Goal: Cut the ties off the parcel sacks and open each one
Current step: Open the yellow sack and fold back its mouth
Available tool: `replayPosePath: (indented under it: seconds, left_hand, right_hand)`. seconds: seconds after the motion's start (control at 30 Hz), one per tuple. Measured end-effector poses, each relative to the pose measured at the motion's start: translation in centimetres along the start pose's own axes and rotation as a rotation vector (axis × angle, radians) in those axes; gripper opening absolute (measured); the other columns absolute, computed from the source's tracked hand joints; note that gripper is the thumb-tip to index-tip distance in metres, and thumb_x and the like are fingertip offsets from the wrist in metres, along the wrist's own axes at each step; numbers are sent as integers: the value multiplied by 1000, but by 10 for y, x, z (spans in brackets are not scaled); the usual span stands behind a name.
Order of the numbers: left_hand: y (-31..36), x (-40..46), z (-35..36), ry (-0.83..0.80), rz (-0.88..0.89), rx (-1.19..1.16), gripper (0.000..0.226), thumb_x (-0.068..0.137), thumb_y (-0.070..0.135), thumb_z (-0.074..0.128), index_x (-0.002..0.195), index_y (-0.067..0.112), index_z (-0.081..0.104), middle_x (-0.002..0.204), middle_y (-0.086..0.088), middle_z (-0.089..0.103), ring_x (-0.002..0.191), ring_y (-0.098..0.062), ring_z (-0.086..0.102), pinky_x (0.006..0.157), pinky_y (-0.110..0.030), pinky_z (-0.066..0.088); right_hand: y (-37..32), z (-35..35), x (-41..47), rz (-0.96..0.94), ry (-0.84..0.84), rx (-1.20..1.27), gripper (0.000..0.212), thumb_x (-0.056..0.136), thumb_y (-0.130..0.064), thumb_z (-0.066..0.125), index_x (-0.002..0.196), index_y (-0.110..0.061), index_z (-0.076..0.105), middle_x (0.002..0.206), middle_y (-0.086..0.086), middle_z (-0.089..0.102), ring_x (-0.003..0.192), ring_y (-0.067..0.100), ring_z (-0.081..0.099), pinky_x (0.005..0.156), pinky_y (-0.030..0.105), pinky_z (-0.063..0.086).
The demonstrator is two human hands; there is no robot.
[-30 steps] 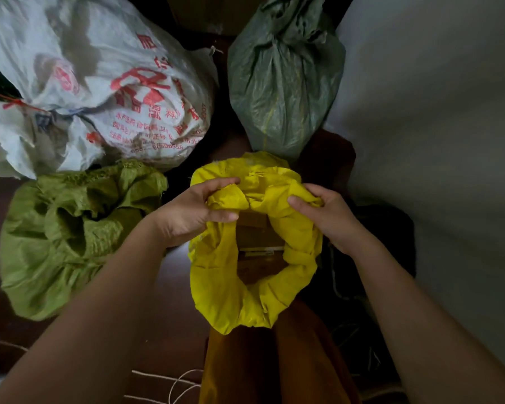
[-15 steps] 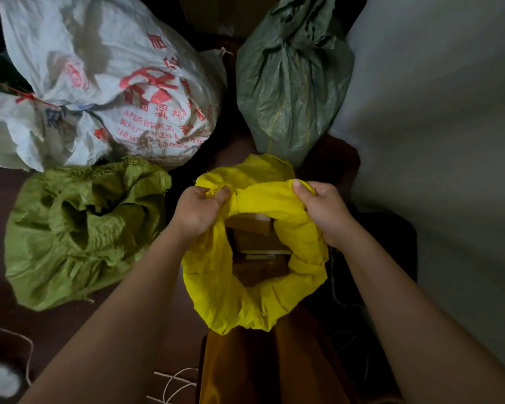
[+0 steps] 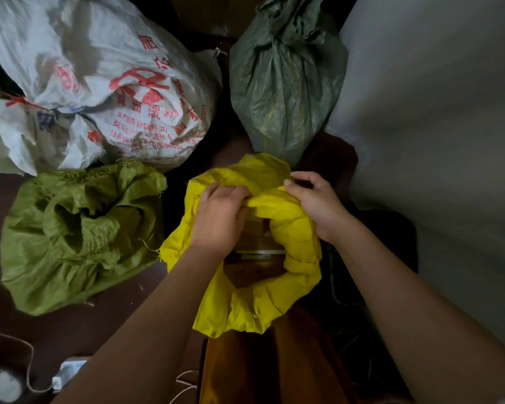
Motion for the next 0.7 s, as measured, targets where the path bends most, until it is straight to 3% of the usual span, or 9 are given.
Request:
replayPosePath:
  seconds: [0.07, 0.13, 0.2, 0.27, 0.33, 0.4, 0.53, 0.63, 0.7]
  left_hand:
    - [-5, 8, 2, -6, -53, -82, 16, 86, 9, 61, 101, 9, 66, 93, -11, 68, 96, -32, 59, 105, -38, 30]
    - [-6, 14, 0, 9, -103, -172, 11, 88, 14, 62, 94, 6, 66, 83, -17, 66, 87, -37, 59, 86, -41, 42]
    - [-12, 19, -5, 53, -164, -249, 12, 90, 14, 61, 90, 3, 66, 81, -20, 65, 82, -39, 59, 74, -45, 45]
    - [-21, 22, -7, 70, -218, -294, 14, 92, 14, 58, 90, 2, 65, 83, -21, 65, 84, -40, 59, 75, -47, 45]
    - [-31, 25, -4, 51, -267, -360, 15, 93, 15, 57, 89, 3, 64, 81, -18, 64, 84, -38, 59, 75, -45, 46]
    - [-37, 26, 4, -2, -303, -439, 12, 93, 15, 58, 88, 5, 64, 76, -11, 59, 79, -32, 58, 69, -38, 45]
    - [-46, 22, 17, -18, -399, -666, 12, 89, 10, 64, 91, 13, 52, 61, -3, 49, 43, -1, 44, 43, -17, 36]
    - [-42, 18, -1, 102, -280, -563, 25, 83, 8, 70, 90, 13, 47, 79, -9, 57, 70, -14, 56, 63, -26, 46]
    - [-26, 13, -18, 196, -89, -211, 17, 80, 8, 69, 88, 10, 54, 96, -12, 58, 90, -30, 55, 79, -39, 41]
  right_hand:
    - [-16, -6, -4, -156, 88, -258, 28, 94, -31, 62, 120, -21, 56, 115, 9, 62, 105, 25, 61, 94, 42, 51]
    - [-50, -6, -25, -490, 190, -420, 33, 95, -34, 59, 119, -12, 59, 110, 8, 61, 103, 24, 60, 92, 40, 49]
    - [-71, 11, -50, -760, 128, -467, 42, 89, -43, 63, 115, -10, 62, 112, 5, 58, 107, 22, 56, 95, 37, 46]
    - [-66, 31, -59, -850, 13, -625, 59, 77, -54, 69, 117, -12, 61, 117, 2, 57, 111, 20, 53, 96, 32, 43]
    - [-51, 39, -54, -804, -56, -706, 66, 73, -50, 78, 124, -13, 58, 121, 2, 58, 112, 20, 55, 94, 34, 46]
    - [-45, 33, -45, -768, -37, -645, 55, 78, -35, 79, 123, -10, 60, 116, 5, 63, 106, 21, 60, 90, 37, 50]
    - [-42, 21, -29, -672, 9, -496, 27, 83, -19, 75, 105, -4, 69, 91, 2, 69, 84, 16, 64, 76, 30, 51]
    - [-30, 16, -14, -479, -46, -337, 25, 84, -12, 74, 105, 0, 69, 98, 10, 71, 92, 20, 66, 82, 30, 52]
    - [-25, 15, -9, -406, -78, -249, 24, 84, -7, 72, 107, 2, 69, 103, 17, 70, 95, 21, 65, 86, 31, 52]
Point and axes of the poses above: each hand's wrist, its own x-axis towards the middle knuckle, its own z-axis out of the palm, y = z × x, the point moved 10 cm from there along x, towards the middle knuckle
